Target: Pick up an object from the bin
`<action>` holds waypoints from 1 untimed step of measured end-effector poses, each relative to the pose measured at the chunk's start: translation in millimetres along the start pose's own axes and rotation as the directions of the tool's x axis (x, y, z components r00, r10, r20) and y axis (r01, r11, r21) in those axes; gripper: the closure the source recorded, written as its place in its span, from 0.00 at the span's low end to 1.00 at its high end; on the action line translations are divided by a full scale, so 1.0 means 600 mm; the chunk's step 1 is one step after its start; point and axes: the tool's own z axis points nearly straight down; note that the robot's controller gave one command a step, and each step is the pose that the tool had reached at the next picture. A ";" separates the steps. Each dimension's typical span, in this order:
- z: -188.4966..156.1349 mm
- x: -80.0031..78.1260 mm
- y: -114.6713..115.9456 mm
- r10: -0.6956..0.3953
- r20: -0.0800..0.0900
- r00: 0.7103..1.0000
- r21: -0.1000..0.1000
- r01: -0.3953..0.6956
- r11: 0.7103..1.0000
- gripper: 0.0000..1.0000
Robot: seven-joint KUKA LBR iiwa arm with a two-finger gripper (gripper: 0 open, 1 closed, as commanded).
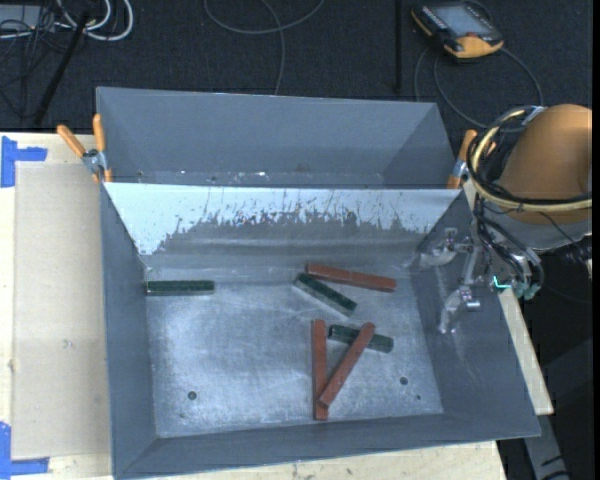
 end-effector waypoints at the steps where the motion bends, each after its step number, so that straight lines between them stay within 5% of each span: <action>1: -0.008 -0.003 0.000 -0.003 0.007 1.000 0.002 0.003 1.000 0.00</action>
Offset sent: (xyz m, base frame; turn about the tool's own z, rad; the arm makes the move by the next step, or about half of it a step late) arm 0.0217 0.0324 -0.0883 -0.0072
